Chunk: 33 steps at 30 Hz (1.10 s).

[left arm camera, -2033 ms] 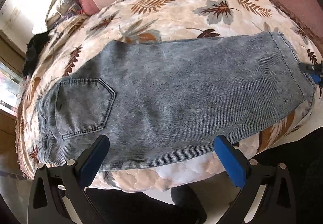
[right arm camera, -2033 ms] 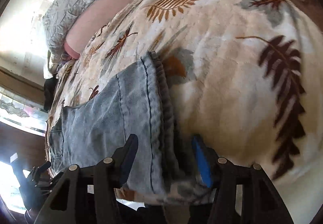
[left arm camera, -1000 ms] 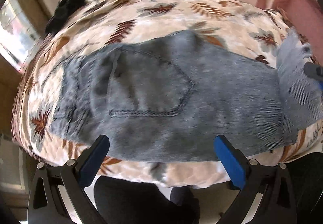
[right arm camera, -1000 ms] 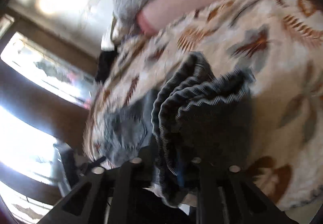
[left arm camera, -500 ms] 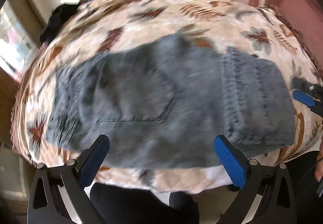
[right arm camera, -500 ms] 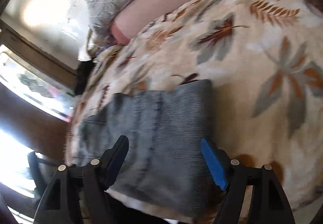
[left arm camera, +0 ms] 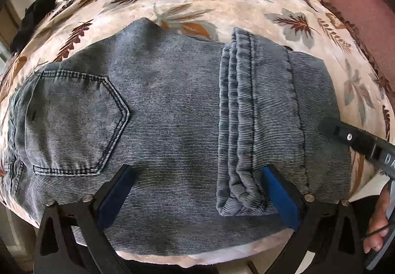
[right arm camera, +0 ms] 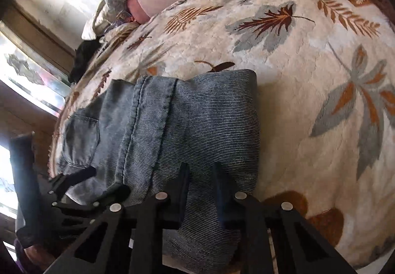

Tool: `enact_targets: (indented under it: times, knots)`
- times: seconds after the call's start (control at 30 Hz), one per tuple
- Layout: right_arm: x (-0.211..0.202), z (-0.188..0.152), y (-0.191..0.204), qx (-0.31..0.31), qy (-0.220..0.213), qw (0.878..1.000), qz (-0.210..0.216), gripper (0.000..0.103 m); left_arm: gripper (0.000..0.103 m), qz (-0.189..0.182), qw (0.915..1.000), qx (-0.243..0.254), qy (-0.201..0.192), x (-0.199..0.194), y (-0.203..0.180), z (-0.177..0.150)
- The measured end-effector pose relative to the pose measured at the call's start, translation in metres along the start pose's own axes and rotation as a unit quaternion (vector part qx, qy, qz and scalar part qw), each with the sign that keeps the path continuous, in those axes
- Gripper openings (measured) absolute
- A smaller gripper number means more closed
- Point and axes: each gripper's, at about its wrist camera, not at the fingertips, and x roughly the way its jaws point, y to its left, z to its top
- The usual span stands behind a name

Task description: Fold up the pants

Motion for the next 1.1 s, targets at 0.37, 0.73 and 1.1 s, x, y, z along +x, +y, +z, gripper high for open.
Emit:
enact_targets:
  times: [0.37,0.73,1.1]
  knots:
    - [-0.023,0.001,0.012,0.0,-0.069,0.998,0.014,0.021,0.101,-0.02,0.9998,0.001,0.002,-0.013,-0.008,-0.011]
    - [-0.023,0.007,-0.004,0.037,-0.075,0.996,0.004,0.021,0.051,-0.068,0.9975,0.008,-0.016,-0.008,-0.008,-0.009]
    - [-0.022,0.006,0.006,0.011,-0.079,0.997,-0.004,0.021,0.03,-0.121,0.9924,-0.022,-0.007,-0.022,-0.001,-0.009]
